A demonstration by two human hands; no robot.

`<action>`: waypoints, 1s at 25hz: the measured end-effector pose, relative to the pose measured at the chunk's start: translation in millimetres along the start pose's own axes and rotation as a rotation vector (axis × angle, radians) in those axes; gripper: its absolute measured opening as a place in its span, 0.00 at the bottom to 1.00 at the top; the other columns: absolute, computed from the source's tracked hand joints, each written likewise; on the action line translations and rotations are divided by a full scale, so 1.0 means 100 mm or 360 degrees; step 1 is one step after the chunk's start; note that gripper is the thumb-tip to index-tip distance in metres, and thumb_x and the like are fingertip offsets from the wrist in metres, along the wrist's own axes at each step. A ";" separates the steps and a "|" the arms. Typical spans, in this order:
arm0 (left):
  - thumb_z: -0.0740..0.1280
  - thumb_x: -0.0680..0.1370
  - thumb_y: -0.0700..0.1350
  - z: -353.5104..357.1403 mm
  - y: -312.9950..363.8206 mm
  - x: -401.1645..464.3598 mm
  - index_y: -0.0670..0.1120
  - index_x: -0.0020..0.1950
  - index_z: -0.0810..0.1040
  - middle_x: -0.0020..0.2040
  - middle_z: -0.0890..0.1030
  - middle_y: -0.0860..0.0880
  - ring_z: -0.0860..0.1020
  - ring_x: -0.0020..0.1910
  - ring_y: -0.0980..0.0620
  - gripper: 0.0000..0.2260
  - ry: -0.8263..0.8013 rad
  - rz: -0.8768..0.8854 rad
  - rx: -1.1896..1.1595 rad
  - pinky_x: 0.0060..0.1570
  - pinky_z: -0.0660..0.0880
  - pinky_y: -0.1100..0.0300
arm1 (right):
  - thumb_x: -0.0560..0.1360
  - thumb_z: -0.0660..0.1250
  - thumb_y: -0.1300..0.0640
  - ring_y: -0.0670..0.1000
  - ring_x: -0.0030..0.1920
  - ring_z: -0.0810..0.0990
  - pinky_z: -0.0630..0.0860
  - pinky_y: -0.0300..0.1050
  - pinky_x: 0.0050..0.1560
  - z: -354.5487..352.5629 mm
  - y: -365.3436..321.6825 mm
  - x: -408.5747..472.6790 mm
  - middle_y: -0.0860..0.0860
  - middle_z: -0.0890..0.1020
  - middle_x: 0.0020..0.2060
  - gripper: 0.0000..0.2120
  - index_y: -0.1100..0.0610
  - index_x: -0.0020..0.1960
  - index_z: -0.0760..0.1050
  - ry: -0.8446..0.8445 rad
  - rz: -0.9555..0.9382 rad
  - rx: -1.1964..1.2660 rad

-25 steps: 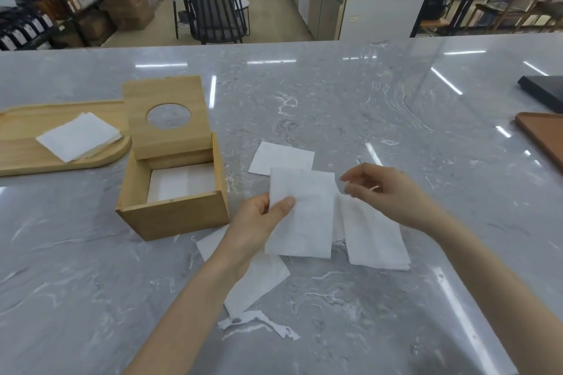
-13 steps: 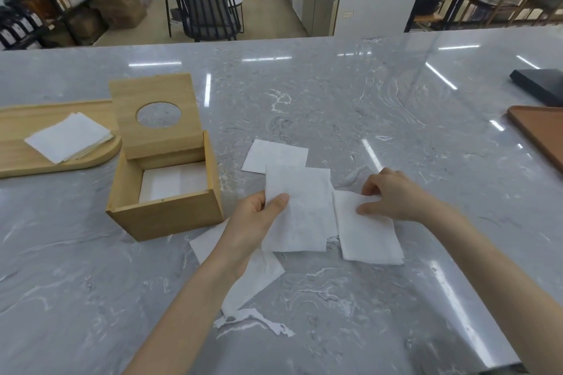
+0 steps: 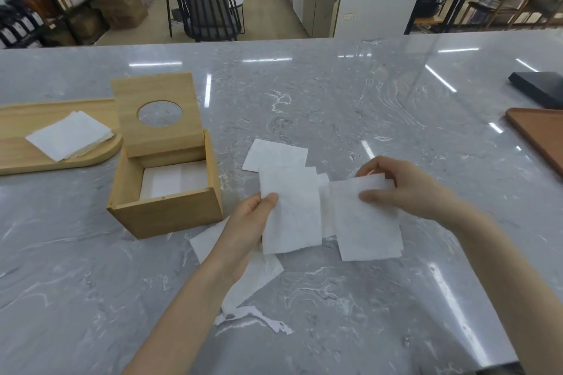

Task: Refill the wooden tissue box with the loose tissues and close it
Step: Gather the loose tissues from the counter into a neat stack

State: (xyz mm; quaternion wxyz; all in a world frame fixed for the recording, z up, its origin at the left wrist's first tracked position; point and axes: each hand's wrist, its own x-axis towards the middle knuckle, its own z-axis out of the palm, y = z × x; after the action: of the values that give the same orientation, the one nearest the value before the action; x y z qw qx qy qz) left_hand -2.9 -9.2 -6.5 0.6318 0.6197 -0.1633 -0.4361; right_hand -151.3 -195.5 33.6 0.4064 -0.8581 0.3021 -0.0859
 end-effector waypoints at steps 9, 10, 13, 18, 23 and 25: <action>0.56 0.79 0.46 0.08 0.03 -0.08 0.48 0.59 0.77 0.49 0.79 0.48 0.76 0.49 0.50 0.14 -0.0514 0.0019 -0.0152 0.48 0.71 0.56 | 0.68 0.70 0.62 0.43 0.36 0.79 0.76 0.31 0.36 0.35 -0.50 -0.04 0.44 0.82 0.35 0.07 0.50 0.40 0.78 -0.0389 -0.0179 0.1004; 0.57 0.78 0.46 0.08 0.04 -0.10 0.50 0.57 0.78 0.48 0.81 0.50 0.77 0.48 0.52 0.13 -0.0544 0.0027 -0.0168 0.46 0.74 0.58 | 0.70 0.69 0.63 0.45 0.38 0.79 0.76 0.32 0.38 0.41 -0.50 0.00 0.45 0.82 0.37 0.08 0.50 0.41 0.78 -0.0345 -0.0160 0.0913; 0.56 0.78 0.48 0.05 0.05 -0.15 0.51 0.55 0.80 0.51 0.84 0.53 0.80 0.51 0.57 0.14 -0.0563 0.0030 -0.0243 0.50 0.78 0.61 | 0.71 0.68 0.62 0.47 0.41 0.77 0.74 0.36 0.42 0.51 -0.46 0.08 0.47 0.80 0.40 0.07 0.50 0.42 0.77 -0.0186 -0.0102 0.0656; 0.53 0.79 0.52 0.03 0.00 -0.13 0.49 0.57 0.78 0.57 0.82 0.47 0.80 0.55 0.51 0.16 -0.0353 -0.0122 -0.0295 0.54 0.77 0.53 | 0.70 0.68 0.60 0.47 0.43 0.76 0.73 0.42 0.47 0.55 -0.51 0.10 0.42 0.79 0.40 0.11 0.44 0.38 0.74 -0.0061 -0.0137 0.0331; 0.51 0.79 0.54 0.02 0.01 -0.13 0.49 0.59 0.75 0.56 0.82 0.46 0.79 0.55 0.50 0.18 -0.0311 -0.0194 -0.0307 0.54 0.76 0.54 | 0.70 0.68 0.58 0.47 0.43 0.75 0.72 0.41 0.46 0.58 -0.55 0.13 0.39 0.76 0.38 0.08 0.45 0.42 0.74 -0.0097 -0.0195 0.0169; 0.55 0.79 0.51 0.00 -0.01 -0.14 0.47 0.57 0.77 0.55 0.82 0.47 0.80 0.54 0.50 0.15 -0.0281 -0.0159 -0.0204 0.54 0.77 0.54 | 0.70 0.68 0.58 0.47 0.44 0.75 0.72 0.41 0.47 0.61 -0.54 0.15 0.38 0.76 0.38 0.08 0.46 0.44 0.74 -0.0090 -0.0206 0.0150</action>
State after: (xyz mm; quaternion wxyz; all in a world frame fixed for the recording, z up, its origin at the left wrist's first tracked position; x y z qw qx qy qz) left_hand -10.9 1.3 -2.9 0.6306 0.5446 -0.1591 -0.5295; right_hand -90.9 -138.6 33.0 0.4482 -0.8578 0.2300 -0.1017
